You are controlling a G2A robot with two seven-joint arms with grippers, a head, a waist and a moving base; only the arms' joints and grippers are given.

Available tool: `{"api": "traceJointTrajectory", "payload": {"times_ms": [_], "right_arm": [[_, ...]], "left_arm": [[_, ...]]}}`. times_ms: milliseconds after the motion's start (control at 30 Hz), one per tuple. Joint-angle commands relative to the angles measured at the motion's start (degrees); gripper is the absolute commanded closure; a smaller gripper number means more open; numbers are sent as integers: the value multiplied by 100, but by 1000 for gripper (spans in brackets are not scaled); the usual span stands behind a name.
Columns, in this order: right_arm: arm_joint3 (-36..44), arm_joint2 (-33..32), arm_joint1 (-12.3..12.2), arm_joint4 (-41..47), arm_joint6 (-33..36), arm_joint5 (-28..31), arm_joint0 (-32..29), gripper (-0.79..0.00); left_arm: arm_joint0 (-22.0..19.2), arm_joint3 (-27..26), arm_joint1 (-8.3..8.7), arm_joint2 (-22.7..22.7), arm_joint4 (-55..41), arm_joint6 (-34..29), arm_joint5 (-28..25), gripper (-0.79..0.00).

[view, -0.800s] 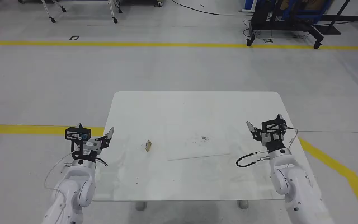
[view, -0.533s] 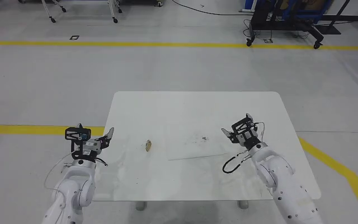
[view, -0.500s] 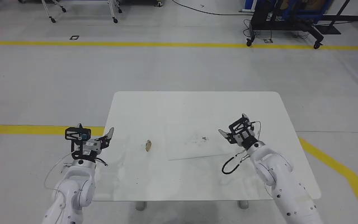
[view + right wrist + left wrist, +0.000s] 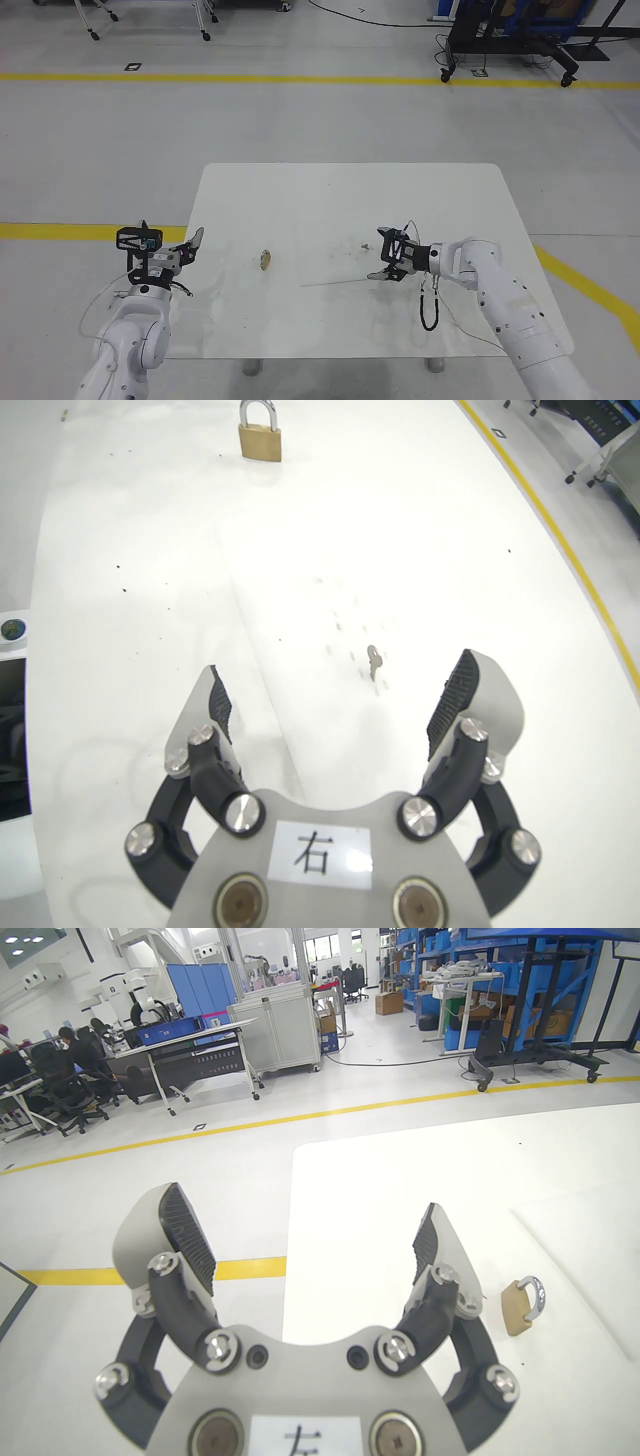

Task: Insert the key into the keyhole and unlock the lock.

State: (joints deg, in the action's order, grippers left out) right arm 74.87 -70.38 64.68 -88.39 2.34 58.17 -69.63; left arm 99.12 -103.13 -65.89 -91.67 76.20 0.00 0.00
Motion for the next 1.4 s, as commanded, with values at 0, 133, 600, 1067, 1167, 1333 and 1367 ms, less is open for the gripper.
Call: {"api": "traceJointTrajectory", "payload": {"times_ms": [0,133,600,1067,1167,1333,1367], "right_arm": [[-245,200,-10,-30,-65,-17,214,-785],[-796,685,20,-41,68,-17,724,-699],[-1420,1346,193,-139,352,-327,1331,-277],[-1275,1375,144,-212,350,-375,1336,0],[-1103,1293,110,-128,180,-337,1277,0],[-799,912,-34,30,-544,-69,1049,0],[-765,827,-63,59,-680,-35,1002,0]], "left_arm": [[0,0,0,0,0,0,0,-785],[0,0,0,0,0,0,0,-785],[0,0,0,0,0,0,0,-785],[0,0,0,0,0,0,0,-785],[0,0,0,0,0,0,0,-785],[0,0,0,0,0,0,0,-785],[0,0,0,0,0,0,0,-785]]}}
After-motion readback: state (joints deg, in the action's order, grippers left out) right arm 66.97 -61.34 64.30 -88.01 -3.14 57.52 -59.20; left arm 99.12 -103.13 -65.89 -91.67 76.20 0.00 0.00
